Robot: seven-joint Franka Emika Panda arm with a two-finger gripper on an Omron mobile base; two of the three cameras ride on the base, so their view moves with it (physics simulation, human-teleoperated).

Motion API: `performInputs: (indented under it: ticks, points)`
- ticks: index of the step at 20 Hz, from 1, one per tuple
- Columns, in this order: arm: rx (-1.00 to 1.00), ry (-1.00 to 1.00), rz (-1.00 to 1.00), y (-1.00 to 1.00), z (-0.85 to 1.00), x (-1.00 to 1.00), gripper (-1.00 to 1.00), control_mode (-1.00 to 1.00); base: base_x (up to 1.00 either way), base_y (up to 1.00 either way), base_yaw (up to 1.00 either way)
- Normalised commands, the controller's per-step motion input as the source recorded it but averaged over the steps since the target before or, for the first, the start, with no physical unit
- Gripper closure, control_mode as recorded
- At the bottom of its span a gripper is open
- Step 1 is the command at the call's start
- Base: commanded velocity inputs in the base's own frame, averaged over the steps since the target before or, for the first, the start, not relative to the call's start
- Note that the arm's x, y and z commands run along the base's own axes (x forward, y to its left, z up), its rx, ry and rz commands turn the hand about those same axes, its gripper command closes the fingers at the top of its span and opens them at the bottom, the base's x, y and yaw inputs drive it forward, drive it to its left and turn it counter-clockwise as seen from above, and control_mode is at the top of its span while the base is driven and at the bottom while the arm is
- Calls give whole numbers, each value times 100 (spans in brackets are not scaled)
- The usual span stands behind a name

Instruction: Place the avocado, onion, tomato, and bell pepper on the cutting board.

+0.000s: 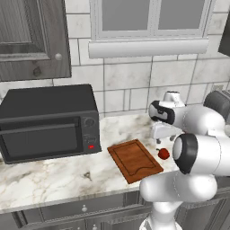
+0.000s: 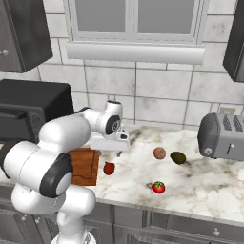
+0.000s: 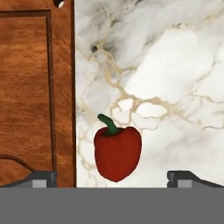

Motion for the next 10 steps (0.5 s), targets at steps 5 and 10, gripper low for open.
performInputs:
  ticks: [5,10]
  points:
    - [2,1,0,0,-16,-2,-100,-100,0,0,0]
    - [2,0,0,0,-17,-12,-100,-100,0,0,0]
